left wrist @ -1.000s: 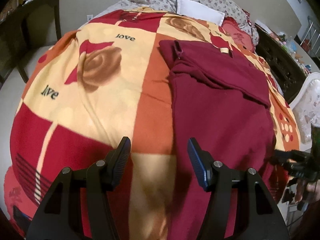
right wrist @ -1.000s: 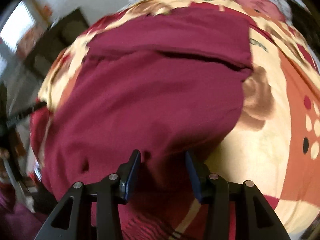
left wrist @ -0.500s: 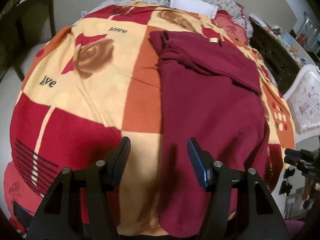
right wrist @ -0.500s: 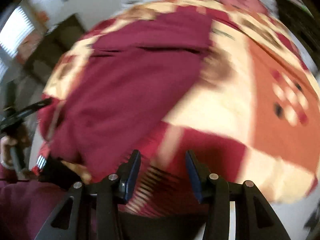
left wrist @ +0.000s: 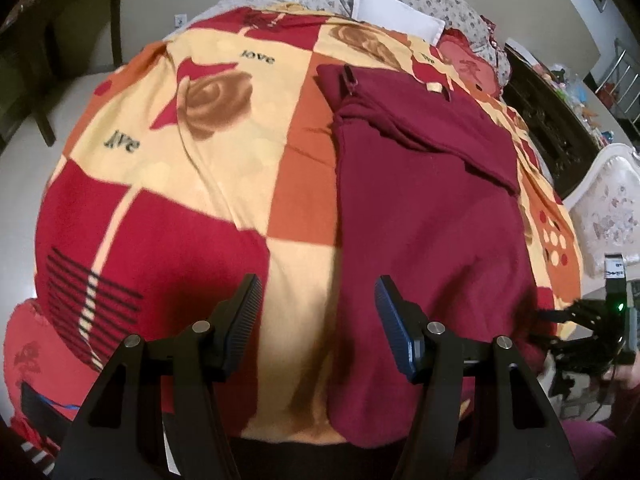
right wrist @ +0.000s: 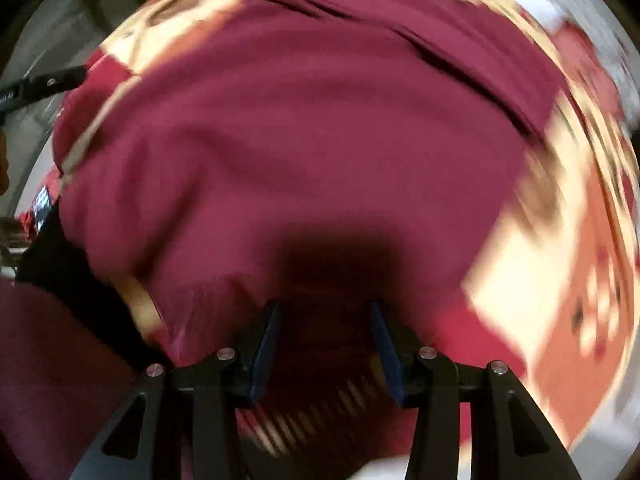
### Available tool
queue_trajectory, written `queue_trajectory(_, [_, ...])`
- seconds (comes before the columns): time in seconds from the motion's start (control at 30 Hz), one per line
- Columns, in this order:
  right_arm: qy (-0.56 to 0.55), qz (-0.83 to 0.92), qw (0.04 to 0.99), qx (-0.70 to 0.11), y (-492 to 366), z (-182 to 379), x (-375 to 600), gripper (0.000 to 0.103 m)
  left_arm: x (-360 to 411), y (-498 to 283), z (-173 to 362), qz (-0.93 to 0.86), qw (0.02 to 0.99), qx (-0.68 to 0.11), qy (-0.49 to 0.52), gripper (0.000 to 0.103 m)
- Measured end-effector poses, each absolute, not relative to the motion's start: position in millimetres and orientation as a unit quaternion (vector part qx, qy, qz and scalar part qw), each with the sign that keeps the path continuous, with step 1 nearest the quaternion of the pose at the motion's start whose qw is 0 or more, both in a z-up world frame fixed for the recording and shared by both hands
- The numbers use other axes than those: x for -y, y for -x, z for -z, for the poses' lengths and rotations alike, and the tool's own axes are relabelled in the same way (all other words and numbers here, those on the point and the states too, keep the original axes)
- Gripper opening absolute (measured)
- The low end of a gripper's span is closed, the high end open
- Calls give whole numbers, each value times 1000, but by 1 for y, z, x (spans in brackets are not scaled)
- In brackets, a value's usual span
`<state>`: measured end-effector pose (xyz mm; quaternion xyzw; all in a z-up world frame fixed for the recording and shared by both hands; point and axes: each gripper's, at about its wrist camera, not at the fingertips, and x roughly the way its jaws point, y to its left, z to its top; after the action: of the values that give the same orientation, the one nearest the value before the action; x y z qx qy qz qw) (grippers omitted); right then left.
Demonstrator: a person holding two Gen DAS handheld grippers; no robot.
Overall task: Fold small clothes
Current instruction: 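Grasp the shirt hem with the right tool and lift it toward the collar, then grasp the shirt hem with the left tool and fold it toward the collar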
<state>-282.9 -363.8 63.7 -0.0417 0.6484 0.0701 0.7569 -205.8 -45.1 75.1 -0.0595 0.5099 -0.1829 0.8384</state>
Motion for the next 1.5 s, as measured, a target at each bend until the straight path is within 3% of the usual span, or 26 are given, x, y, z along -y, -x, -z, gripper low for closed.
queue_trajectory(0.17, [-80, 2, 770, -633, 314, -68, 429, 44, 54, 212, -62, 205, 825, -524, 52, 59])
queue_trajectory(0.37, [-253, -63, 775, -575, 323, -65, 432, 46, 54, 229, -59, 237, 813, -531, 37, 59])
queue_trajectory(0.73, [-273, -124, 756, -582, 325, -35, 405, 48, 74, 245, -21, 264, 764, -589, 17, 59])
queue_trajectory(1.1, [-327, -182, 745, -553, 329, -21, 396, 49, 79, 239, -16, 284, 767, -575, 29, 62])
queue_trajectory(1.13, [-325, -188, 750, -545, 330, -23, 394, 46, 79, 240, -16, 288, 765, -576, 34, 58])
queue_trajectory(1.2, [-326, -206, 750, -537, 331, -26, 391, 20, 78, 238, -18, 294, 761, -577, 42, 22])
queue_trajectory(1.23, [-324, -208, 749, -539, 327, -26, 389, 18, 78, 237, -17, 300, 754, -583, 45, 6])
queue_trajectory(1.3, [-330, -218, 754, -524, 324, -37, 393, 11, 79, 237, -21, 303, 752, -583, 50, 6])
queue_trajectory(1.5, [-349, -243, 788, -444, 292, -92, 420, 10, 65, 210, -77, 329, 779, -523, 108, 6])
